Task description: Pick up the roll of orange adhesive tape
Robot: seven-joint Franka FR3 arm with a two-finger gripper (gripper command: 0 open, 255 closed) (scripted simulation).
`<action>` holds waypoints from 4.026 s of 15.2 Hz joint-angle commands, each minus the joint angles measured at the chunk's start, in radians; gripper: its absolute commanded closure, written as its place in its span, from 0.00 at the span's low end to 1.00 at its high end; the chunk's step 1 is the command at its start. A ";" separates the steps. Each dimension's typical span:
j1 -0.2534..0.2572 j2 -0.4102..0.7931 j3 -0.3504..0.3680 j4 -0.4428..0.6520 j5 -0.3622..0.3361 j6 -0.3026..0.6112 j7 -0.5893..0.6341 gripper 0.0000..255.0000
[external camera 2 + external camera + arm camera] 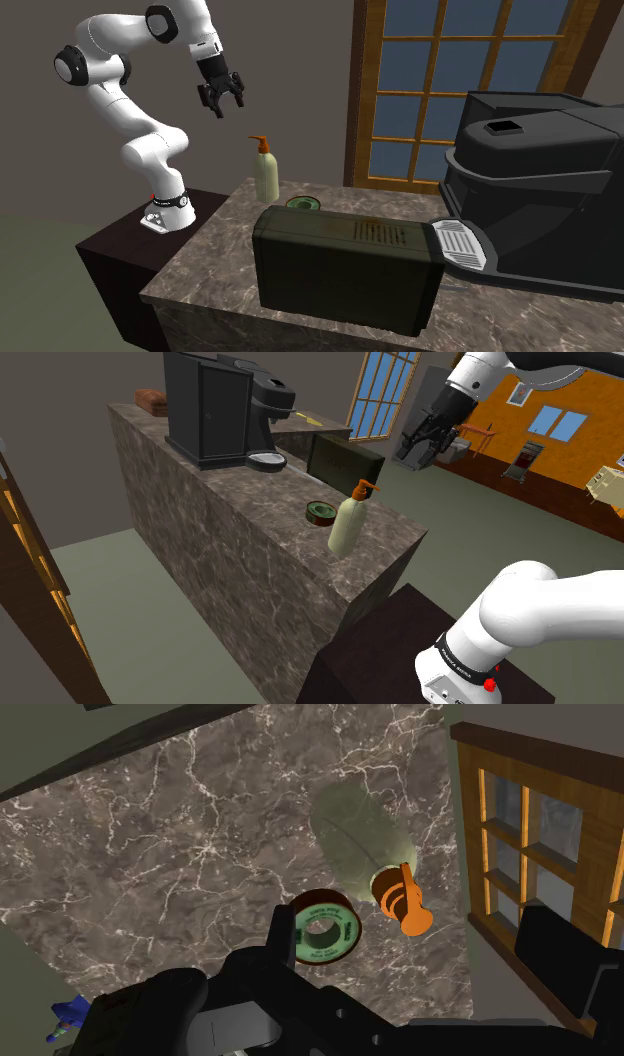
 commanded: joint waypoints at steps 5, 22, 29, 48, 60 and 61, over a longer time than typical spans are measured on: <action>0.008 0.119 0.003 -0.011 0.004 0.101 -0.012 0.00; 0.040 0.731 0.010 0.158 0.035 0.421 -0.064 0.00; 0.045 0.964 0.016 0.298 0.046 0.471 -0.078 0.00; 0.045 1.013 0.018 0.254 0.058 0.563 -0.094 1.00; 0.044 0.941 0.014 0.329 0.040 0.417 -0.069 1.00; 0.044 0.936 0.014 0.337 0.039 0.405 -0.067 1.00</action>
